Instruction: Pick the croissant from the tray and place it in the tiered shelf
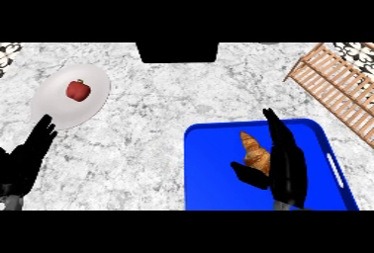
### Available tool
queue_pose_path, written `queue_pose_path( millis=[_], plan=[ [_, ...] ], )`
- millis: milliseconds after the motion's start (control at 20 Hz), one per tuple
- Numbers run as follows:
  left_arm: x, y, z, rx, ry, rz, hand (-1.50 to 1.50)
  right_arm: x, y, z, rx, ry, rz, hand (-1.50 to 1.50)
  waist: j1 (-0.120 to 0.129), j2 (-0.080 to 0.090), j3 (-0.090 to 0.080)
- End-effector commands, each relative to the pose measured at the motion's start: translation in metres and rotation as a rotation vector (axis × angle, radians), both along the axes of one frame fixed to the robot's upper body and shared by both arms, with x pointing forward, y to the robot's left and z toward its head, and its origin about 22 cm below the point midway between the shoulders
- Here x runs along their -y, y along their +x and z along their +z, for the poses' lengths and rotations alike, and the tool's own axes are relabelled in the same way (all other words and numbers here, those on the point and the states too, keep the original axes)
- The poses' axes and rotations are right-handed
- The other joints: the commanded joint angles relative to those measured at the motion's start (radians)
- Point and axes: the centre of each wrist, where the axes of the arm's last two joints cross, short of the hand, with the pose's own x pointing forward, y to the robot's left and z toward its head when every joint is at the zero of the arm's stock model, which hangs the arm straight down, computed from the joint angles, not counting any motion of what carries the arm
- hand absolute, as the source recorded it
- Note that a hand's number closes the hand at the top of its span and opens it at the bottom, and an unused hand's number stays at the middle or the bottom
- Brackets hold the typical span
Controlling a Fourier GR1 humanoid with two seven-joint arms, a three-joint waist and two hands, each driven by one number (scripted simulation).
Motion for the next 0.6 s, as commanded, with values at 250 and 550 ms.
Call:
queue_pose_path(
  millis=[250,550],
  plan=[
    [0.003,0.009,0.004,0.019,-0.004,-0.032,0.00,-0.015,-0.012,0.034,-0.485,-0.400,0.034,-1.50,0.014,0.008,0.000],
    [-0.009,-0.001,-0.001,0.011,0.006,-0.029,0.00,-0.033,0.006,0.071,-0.622,-0.539,0.028,-1.50,0.035,0.010,0.004]
  ],
)
